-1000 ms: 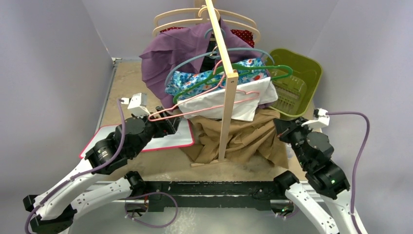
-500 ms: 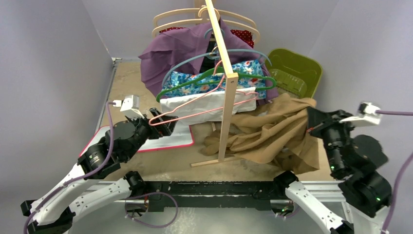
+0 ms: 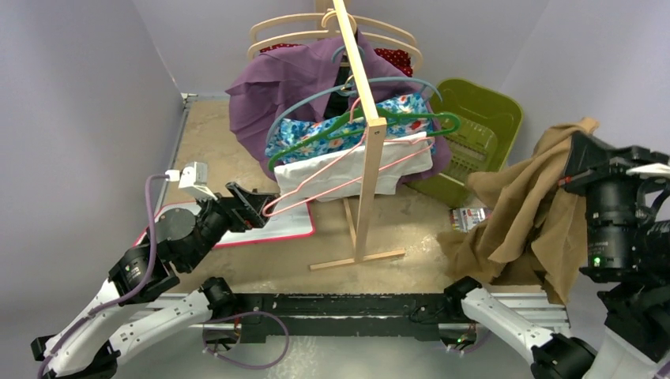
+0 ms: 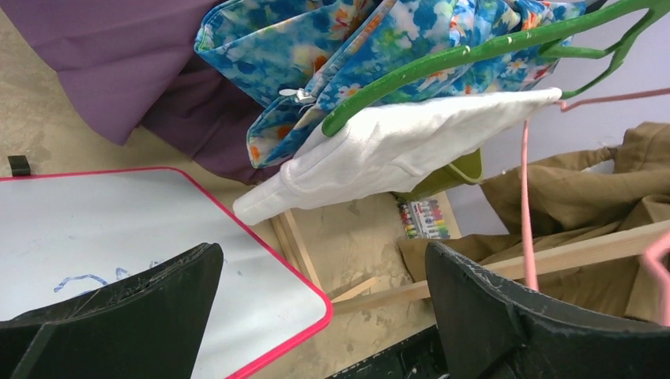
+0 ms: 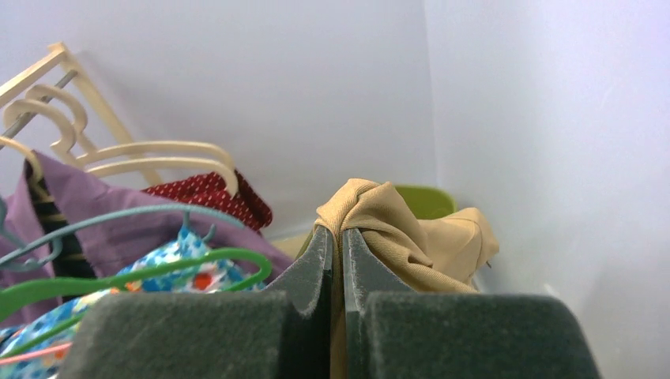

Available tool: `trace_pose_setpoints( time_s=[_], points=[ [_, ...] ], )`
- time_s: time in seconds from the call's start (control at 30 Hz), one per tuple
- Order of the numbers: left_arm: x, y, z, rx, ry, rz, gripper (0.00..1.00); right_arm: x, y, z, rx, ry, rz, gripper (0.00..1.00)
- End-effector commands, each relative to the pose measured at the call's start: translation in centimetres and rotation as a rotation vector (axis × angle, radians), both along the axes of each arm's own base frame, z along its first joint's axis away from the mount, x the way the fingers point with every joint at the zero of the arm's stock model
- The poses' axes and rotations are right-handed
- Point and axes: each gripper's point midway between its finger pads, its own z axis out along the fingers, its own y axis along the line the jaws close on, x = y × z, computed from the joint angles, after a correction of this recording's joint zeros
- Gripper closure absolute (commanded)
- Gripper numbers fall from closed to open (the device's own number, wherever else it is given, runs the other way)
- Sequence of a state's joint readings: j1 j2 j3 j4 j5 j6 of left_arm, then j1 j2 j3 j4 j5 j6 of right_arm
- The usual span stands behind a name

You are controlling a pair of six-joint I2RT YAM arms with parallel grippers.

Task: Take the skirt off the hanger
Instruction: Pick up the skirt from the center of the board, then place the skirt in the bin.

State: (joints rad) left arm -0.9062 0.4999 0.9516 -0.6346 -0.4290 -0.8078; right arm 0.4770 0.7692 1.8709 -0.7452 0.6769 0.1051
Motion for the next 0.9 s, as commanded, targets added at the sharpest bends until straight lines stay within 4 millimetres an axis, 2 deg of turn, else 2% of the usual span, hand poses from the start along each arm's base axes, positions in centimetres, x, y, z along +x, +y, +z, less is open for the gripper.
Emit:
trace_pose_setpoints(
  time_s=[0.0,0.1,0.2,0.37,0.5,0.6,0.67,0.73,0.8,0.87],
  points=[
    [-0.8,0.4,0.9,-0.01,-0.029,-0.032,0.0,1.3,-0.7,6.5,-0.072,-0.15,-0.092,1.0],
    [-1.1,0.8,1.3,0.005,-0.037,-0.032,0.0,2.5,-0.9,9.1,-0.093,-0.215,-0.158,1.0],
    [-1.3,1.3,1.5,0.027,-0.039,-0.032,0.0,4.9,-0.6,10.6,-0.119,-0.222,-0.236,1.0],
    [-1.7,2.6,1.8,0.043,-0.039,-0.008,0.0,11.5,1.9,10.3,-0.161,-0.131,-0.288,1.0],
    [-2.1,3.6,1.8,0.033,-0.035,0.017,0.0,15.4,3.0,10.1,-0.172,-0.107,-0.311,1.0],
    [-2.1,3.7,1.7,0.029,-0.028,0.023,0.0,18.8,1.8,9.9,-0.129,-0.125,-0.24,1.0],
    [-2.0,3.5,1.7,0.026,-0.025,0.021,0.0,21.5,0.1,8.7,-0.102,-0.103,-0.167,1.0],
    [-2.0,3.2,1.8,0.021,-0.022,0.015,0.0,24.1,-0.3,7.7,-0.073,-0.077,-0.093,1.0],
    [-1.8,3.0,1.8,0.022,-0.017,0.014,0.0,25.0,-0.2,8.4,-0.042,-0.103,-0.039,1.0],
    [-1.7,2.8,1.8,0.022,-0.012,0.015,0.0,25.1,0.4,10.2,-0.026,-0.175,0.027,1.0]
  ],
)
